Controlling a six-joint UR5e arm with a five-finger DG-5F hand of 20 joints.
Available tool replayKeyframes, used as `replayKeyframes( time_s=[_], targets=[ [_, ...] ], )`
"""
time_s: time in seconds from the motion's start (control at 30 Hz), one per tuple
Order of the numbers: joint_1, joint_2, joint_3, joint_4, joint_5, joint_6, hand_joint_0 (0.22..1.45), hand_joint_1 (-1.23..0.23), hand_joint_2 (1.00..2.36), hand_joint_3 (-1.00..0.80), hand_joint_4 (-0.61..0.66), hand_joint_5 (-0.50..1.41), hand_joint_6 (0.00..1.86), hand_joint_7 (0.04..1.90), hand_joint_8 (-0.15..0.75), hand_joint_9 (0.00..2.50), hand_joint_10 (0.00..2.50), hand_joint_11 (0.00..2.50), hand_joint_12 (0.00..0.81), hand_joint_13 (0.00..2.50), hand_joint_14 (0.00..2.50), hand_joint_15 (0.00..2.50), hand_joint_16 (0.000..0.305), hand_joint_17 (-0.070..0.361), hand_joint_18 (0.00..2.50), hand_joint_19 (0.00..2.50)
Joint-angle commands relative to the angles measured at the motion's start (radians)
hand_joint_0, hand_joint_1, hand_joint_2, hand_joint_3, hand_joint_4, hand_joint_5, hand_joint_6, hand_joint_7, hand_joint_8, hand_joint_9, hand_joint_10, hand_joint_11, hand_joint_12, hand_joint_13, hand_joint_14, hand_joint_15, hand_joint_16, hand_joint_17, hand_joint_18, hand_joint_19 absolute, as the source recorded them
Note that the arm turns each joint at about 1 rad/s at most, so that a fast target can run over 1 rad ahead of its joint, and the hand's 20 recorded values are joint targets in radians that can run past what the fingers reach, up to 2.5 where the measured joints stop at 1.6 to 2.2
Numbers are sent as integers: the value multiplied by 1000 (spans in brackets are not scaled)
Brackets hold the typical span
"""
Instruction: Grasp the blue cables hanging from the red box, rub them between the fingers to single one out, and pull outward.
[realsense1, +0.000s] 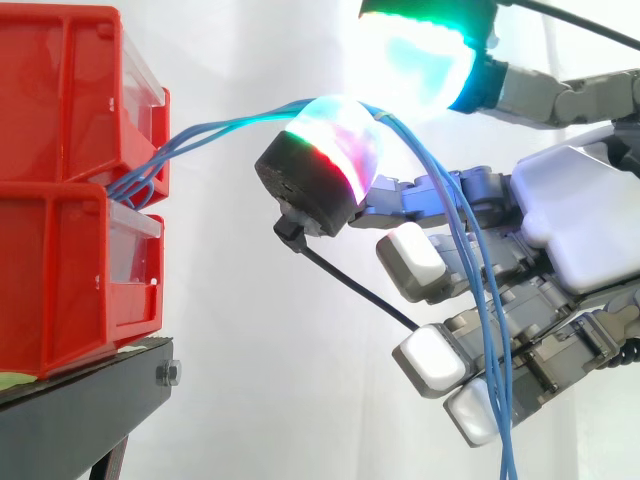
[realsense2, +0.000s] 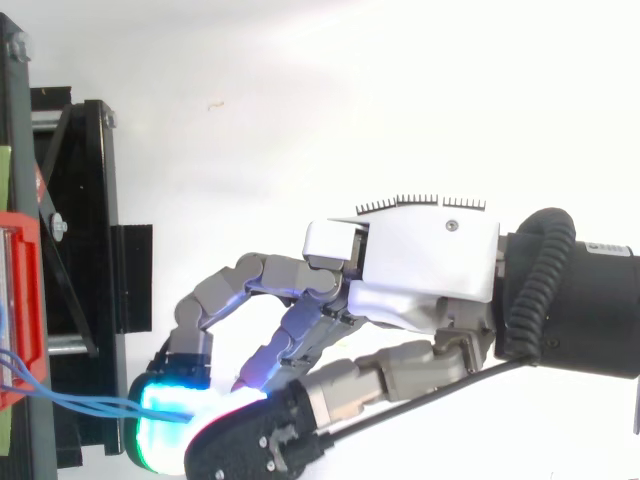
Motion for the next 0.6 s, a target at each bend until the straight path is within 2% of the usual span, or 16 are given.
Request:
replayKeyframes(
  time_s=[0.0, 0.1, 0.13, 0.2, 0.27, 0.43, 0.47, 0.57],
  targets=[
    [-1, 0, 0, -1, 0, 0, 422, -536, 1000, -500, -234, -113, 837, 866, 230, 1012, 12, 521, 385, 737, 18, 474, 60, 136, 622, 506],
    [-1, 0, 0, -13, 0, -5, 492, -493, 1000, -500, -249, -113, 830, 932, 212, 1020, 16, 537, 357, 717, 19, 484, 54, 121, 561, 544],
    [-1, 0, 0, -13, 0, -5, 524, -507, 1000, -500, -252, -112, 830, 955, 204, 1014, 14, 543, 347, 707, 20, 493, 51, 115, 538, 555],
    [-2, 0, 0, -53, -2, -11, 549, -548, 1002, -475, -252, -112, 832, 977, 198, 1014, 15, 546, 339, 703, 19, 502, 50, 112, 524, 553],
    [-2, 0, 0, -75, -2, -11, 562, -622, 1008, -360, -242, -112, 839, 1020, 206, 1023, 15, 555, 344, 716, 18, 490, 50, 113, 533, 546],
    [1, 17, 0, -110, 3, -22, 580, -750, 1011, -236, -215, -133, 891, 915, 225, 1018, 16, 572, 366, 753, 19, 481, 55, 124, 590, 508],
    [2, 26, 0, -135, 5, -41, 584, -764, 1011, -224, -214, -133, 891, 919, 228, 1018, 14, 569, 368, 758, 17, 487, 56, 125, 601, 506],
    [2, 31, 0, -158, 6, -69, 617, -832, 1014, -193, -220, -144, 907, 920, 212, 995, 14, 584, 351, 756, 19, 481, 53, 118, 595, 500]
  ],
)
